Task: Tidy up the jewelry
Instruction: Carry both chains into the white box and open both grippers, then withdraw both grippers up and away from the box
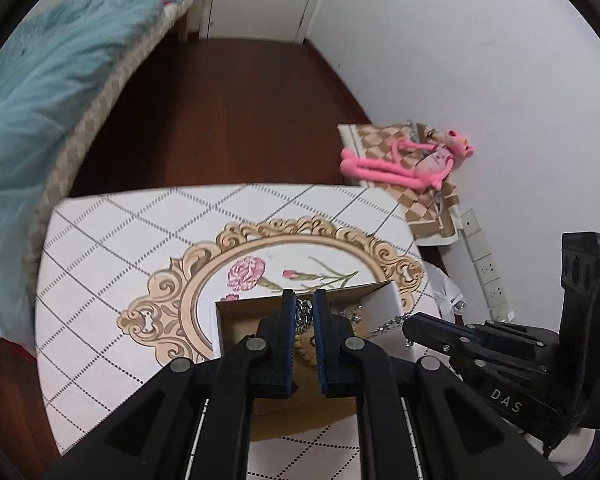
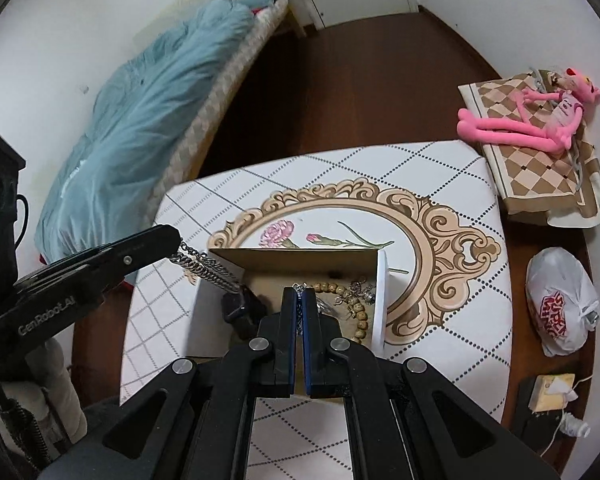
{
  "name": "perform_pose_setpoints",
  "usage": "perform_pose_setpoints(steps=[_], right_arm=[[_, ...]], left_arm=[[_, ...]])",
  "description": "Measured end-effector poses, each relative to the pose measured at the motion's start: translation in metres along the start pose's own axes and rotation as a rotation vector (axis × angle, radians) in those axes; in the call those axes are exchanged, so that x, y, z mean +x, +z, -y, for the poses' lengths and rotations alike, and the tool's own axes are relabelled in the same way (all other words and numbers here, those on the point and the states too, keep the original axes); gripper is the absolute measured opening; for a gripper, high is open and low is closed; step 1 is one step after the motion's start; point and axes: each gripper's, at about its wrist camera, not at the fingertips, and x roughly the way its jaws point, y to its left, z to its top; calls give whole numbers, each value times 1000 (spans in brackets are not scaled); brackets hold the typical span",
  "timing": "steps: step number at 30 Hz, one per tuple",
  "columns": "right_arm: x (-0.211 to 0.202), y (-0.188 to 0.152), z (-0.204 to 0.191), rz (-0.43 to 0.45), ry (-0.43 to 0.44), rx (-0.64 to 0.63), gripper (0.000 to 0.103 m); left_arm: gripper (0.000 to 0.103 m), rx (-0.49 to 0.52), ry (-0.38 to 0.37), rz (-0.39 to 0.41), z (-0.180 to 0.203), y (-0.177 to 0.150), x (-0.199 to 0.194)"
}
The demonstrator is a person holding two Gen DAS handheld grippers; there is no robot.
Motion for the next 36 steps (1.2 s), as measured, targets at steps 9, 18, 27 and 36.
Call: perform_pose_setpoints(steps=[9, 18, 27, 36], right_arm=[[34, 8, -2, -128, -61, -35, 3], [35, 7, 2, -160, -140, -27, 42], [23, -13, 5, -81, -350, -56, 94], [20, -40, 19, -48, -469, -44, 100]], left_arm=[[12, -54, 142, -76, -16, 10, 19], [78, -64, 278, -56, -29, -2, 15], [100, -30, 376, -45, -25, -37, 16], [103, -31, 382, -23, -16, -61, 17]])
